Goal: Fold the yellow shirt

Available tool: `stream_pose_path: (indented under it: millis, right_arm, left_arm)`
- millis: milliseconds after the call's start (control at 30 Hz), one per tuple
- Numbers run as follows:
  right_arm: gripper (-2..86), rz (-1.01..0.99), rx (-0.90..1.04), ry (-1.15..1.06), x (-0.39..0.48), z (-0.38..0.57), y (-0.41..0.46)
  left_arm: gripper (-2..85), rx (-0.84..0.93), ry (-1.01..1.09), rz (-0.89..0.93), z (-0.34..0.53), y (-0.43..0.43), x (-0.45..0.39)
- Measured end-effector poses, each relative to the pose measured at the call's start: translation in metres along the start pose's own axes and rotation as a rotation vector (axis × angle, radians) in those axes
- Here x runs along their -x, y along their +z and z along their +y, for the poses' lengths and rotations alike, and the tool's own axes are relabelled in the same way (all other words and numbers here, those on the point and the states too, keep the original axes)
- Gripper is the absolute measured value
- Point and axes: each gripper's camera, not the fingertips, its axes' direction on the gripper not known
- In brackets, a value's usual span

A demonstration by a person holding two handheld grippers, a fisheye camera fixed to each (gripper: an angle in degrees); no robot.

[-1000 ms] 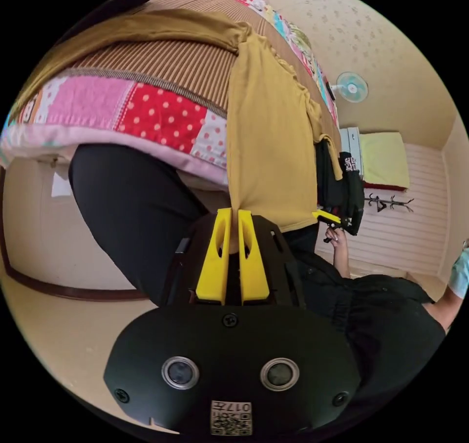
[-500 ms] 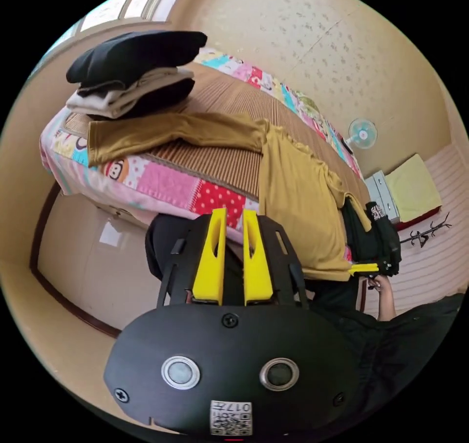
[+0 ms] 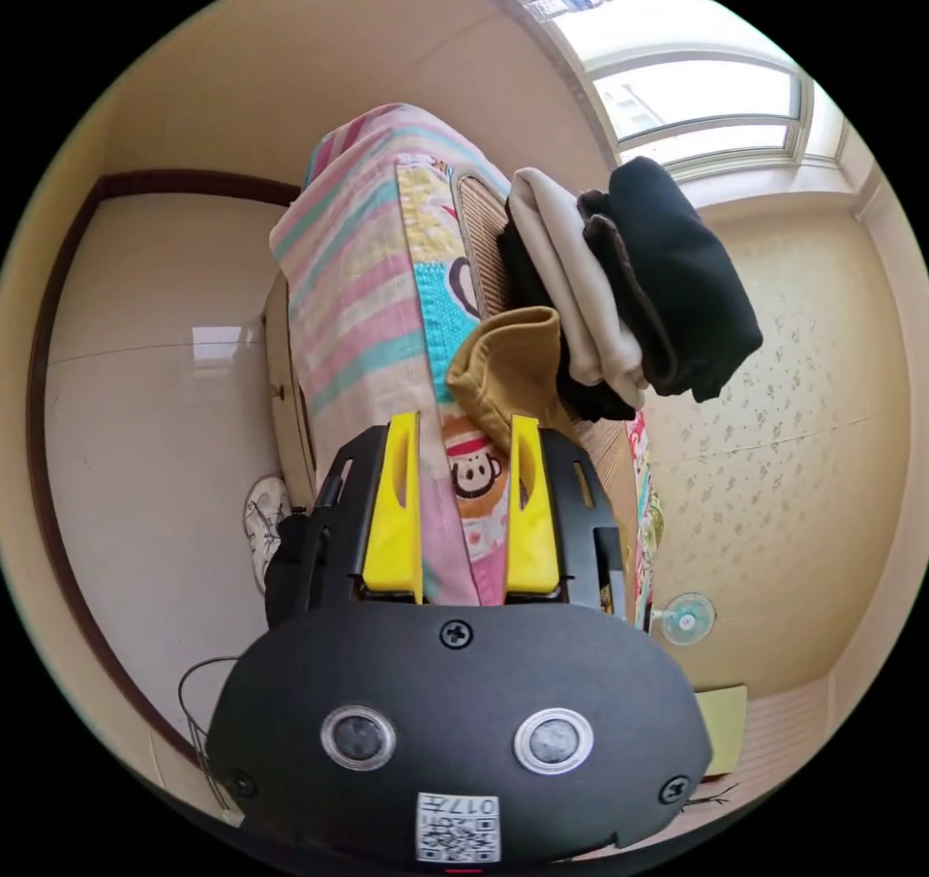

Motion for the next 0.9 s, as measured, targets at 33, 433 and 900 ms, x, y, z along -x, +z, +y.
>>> stream_pose_path:
  millis: [33, 433, 900]
  right_arm:
    - [0.8, 0.014, 0.041, -0.007, 0.002, 0.004, 0.000]
    - [0.3, 0.292, -0.227, 0.052, -0.012, -0.011, -0.083]
    - [0.4, -0.065, -0.509, 0.460, -0.061, -0.048, 0.070]
  left_arm:
    - [12.6, -0.003, -0.020, 0.040, -0.003, 0.003, 0.009]
    - [4.4, -0.127, 0.190, -0.016, 0.031, -0.057, -0.024]
    - [4.3, -0.216, 0.941, 0.284, 0.194, -0.092, -0.296]
